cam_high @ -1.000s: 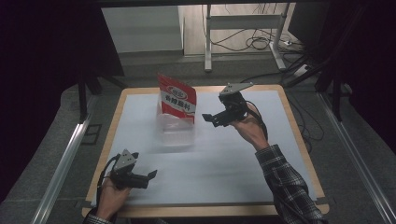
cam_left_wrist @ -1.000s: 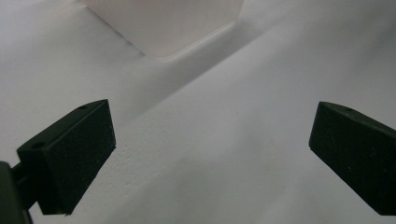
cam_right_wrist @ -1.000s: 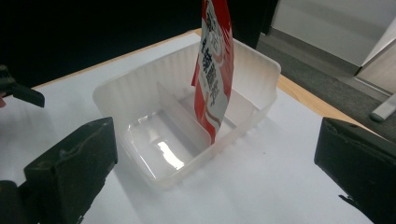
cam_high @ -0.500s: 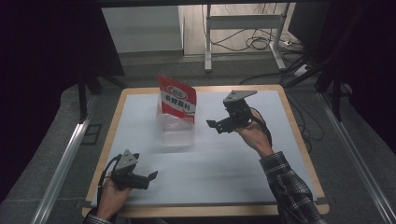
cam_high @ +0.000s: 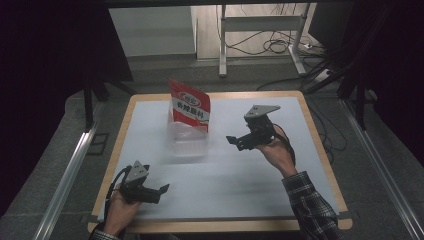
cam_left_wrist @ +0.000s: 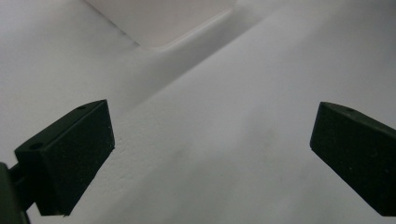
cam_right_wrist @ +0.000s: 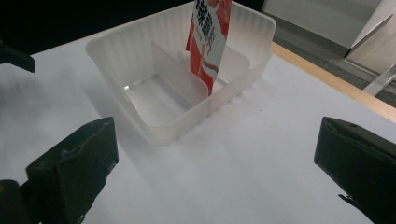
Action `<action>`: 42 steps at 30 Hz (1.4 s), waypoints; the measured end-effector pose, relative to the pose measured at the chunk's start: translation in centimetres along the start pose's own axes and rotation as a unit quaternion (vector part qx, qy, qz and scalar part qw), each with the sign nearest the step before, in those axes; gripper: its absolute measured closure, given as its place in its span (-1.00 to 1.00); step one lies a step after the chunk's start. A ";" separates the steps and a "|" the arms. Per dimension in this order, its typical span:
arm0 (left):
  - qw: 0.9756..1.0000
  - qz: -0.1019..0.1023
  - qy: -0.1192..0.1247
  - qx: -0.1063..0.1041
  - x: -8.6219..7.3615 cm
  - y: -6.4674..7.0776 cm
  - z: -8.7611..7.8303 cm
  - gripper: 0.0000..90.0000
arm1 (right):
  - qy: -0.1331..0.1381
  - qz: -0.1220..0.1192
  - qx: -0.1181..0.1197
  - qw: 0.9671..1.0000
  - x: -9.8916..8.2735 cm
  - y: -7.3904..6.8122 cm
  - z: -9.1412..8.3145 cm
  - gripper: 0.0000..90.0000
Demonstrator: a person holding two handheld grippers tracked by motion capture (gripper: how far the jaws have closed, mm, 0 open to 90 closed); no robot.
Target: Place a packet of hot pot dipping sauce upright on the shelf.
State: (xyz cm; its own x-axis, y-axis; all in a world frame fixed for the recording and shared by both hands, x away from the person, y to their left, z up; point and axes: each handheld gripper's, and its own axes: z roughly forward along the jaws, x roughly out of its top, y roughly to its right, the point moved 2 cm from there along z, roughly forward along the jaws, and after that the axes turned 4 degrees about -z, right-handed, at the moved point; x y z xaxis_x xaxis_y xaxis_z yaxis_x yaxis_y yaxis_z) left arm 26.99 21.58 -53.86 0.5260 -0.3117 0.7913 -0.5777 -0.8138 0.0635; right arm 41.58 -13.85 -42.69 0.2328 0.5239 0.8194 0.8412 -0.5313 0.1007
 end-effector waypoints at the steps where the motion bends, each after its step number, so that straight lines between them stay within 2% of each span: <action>1: 1.000 0.000 0.000 0.000 0.0 0.0 0.0 -1.00 | 0.000 0.000 0.000 1.000 0.0 0.0 0.0 -1.00; 7: 1.000 0.001 -0.001 0.001 0.0 0.0 0.0 -1.00 | 0.012 0.012 0.003 1.000 -1.4 0.0 -0.3 -1.00; 10: 1.000 0.002 -0.002 0.001 0.0 0.0 0.0 -1.00 | -0.002 0.013 -0.002 1.000 -2.5 0.3 -0.5 -1.00; 15: 1.000 0.002 -0.003 0.001 0.0 0.1 0.0 -1.00 | -0.007 0.021 -0.003 1.000 -3.4 0.5 -0.8 -1.00; 23: 1.000 0.006 -0.006 0.002 0.0 0.1 0.1 -1.00 | -0.013 0.025 -0.016 0.999 -4.9 0.4 -2.6 -1.00; 30: 1.000 0.008 -0.009 0.005 0.0 0.2 0.2 -1.00 | -0.021 0.018 -0.031 0.999 -5.6 -0.1 -3.8 -1.00; 42: 1.000 0.011 -0.010 0.009 0.0 0.2 0.2 -1.00 | -0.015 0.027 -0.045 0.999 -7.0 -0.9 -6.2 -1.00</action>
State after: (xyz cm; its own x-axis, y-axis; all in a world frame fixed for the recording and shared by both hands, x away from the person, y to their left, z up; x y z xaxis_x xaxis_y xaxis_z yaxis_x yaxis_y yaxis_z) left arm 26.97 21.32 -53.99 0.5256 -0.3402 0.7797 -0.5780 -0.8153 0.0339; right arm 36.21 -21.14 -45.02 0.2918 0.5118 0.8080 0.7803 -0.6159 0.1082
